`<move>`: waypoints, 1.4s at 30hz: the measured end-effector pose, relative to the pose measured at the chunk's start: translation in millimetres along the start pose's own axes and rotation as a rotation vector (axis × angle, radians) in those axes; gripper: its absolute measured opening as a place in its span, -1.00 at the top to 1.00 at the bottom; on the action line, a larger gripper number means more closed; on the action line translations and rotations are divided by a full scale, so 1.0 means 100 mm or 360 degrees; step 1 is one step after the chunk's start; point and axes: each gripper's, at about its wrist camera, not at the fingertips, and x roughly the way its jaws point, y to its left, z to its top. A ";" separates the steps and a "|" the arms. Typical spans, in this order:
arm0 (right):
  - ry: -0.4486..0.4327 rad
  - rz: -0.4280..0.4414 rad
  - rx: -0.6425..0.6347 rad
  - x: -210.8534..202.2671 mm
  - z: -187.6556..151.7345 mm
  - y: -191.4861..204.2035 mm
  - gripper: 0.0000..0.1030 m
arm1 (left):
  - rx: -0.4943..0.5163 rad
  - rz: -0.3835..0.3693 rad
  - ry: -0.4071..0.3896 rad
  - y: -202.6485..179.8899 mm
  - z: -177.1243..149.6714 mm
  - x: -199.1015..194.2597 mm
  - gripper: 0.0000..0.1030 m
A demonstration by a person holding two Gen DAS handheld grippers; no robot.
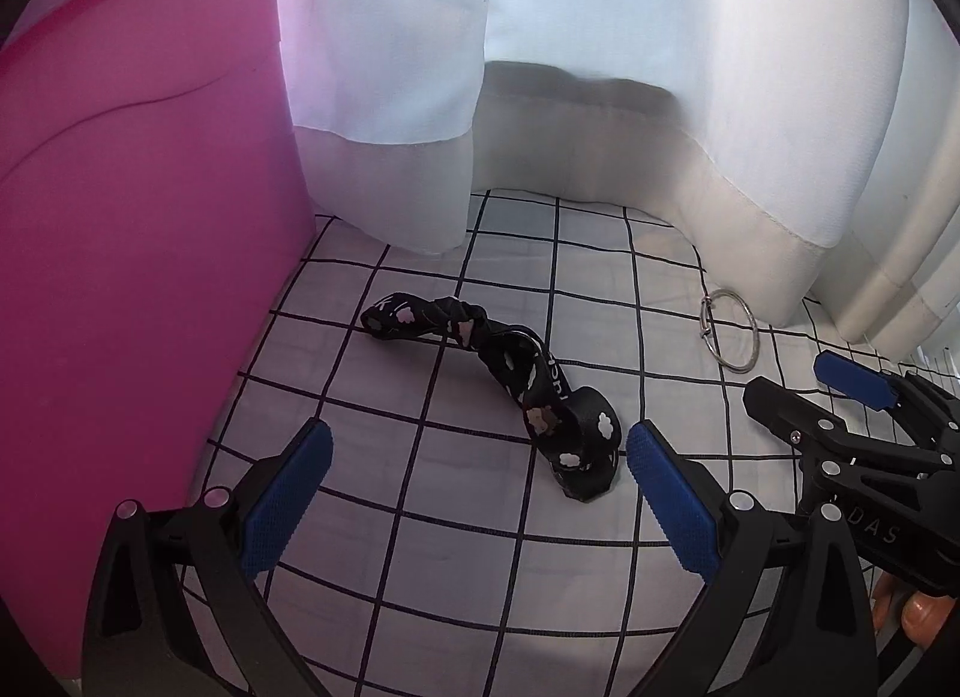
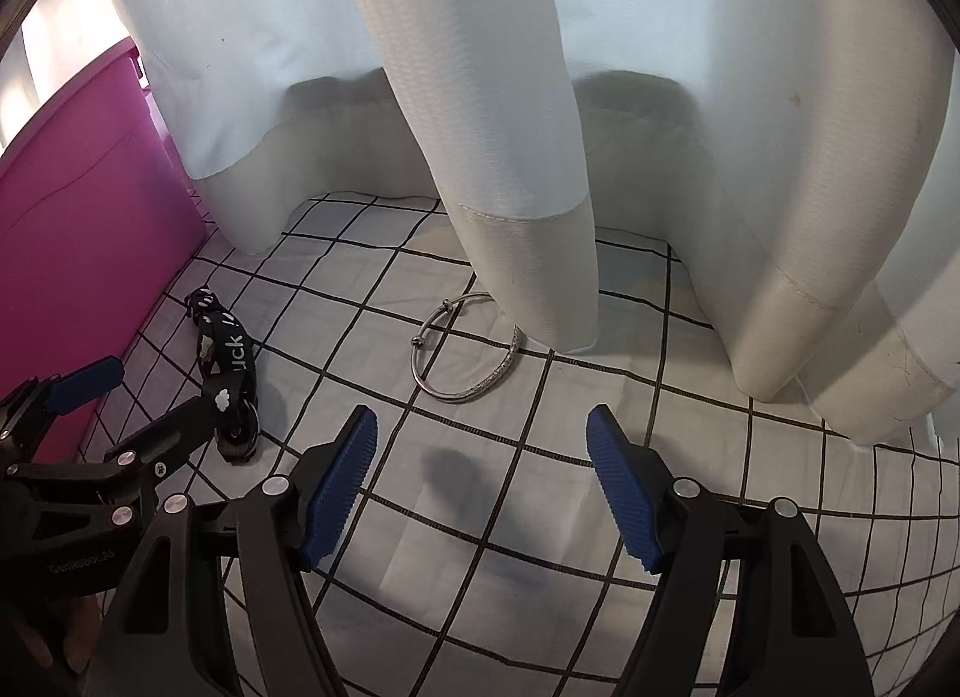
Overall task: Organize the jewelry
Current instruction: 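Close the left tool on the black strap while the right tool grasps the silver hoop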
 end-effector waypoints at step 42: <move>-0.0042 -0.0090 -0.0151 0.24 0.16 0.18 0.13 | 0.0060 -0.0049 -0.0080 0.03 0.04 0.23 0.81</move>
